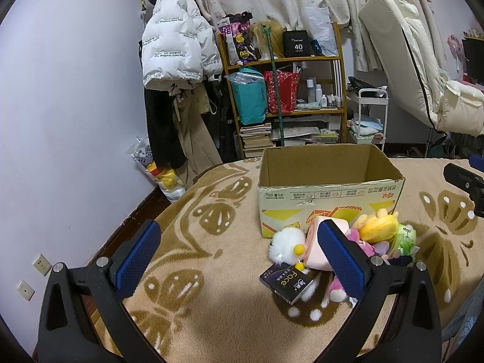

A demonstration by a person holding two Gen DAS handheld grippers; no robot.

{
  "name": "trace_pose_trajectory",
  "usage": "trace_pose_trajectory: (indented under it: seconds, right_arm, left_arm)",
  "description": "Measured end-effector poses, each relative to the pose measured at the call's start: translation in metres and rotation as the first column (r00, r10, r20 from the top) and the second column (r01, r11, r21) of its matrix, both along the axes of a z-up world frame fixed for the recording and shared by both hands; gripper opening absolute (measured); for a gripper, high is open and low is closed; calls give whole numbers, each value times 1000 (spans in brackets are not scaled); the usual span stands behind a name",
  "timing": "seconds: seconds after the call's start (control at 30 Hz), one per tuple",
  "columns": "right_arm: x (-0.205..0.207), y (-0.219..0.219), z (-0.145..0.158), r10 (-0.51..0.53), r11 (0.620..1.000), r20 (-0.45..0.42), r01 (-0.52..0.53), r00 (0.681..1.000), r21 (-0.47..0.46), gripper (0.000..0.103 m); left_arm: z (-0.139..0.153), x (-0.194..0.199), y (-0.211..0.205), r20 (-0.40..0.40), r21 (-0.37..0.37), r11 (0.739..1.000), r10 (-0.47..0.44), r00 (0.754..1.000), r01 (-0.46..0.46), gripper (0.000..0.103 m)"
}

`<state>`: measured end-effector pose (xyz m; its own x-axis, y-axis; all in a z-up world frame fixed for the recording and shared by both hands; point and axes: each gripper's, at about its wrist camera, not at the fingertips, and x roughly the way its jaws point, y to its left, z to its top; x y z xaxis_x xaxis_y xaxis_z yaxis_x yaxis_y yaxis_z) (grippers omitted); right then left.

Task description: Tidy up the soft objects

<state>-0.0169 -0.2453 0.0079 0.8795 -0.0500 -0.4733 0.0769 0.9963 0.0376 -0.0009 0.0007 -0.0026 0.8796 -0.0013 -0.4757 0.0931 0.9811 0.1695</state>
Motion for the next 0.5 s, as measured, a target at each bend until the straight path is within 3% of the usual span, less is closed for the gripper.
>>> trace_pose_trajectory:
  seconds: [0.5]
  right_arm:
    - [0, 0, 1, -1, 1000, 0, 1, 1000, 2, 103]
  left_arm:
    - [-3, 0, 0, -1, 5, 1000, 1, 1000, -1, 102]
